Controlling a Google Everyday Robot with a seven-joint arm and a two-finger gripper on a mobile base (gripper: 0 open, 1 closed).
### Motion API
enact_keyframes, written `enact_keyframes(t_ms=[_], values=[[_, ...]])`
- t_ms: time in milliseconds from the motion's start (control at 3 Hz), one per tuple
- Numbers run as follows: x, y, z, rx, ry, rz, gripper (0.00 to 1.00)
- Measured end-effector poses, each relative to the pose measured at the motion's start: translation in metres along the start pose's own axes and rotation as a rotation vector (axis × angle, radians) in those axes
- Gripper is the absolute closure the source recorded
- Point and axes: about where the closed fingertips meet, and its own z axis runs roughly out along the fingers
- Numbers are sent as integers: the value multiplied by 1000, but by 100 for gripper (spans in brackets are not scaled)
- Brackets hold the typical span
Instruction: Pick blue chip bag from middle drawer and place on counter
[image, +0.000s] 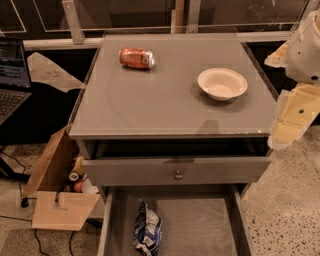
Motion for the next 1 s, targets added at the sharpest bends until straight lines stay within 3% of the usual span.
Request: enact_keyframes(t_ms=[333,667,1000], values=[[0,0,0,0,0,0,0],[-3,5,-2,-19,-7,-103,0],[-27,16,7,-62,46,-279,0]])
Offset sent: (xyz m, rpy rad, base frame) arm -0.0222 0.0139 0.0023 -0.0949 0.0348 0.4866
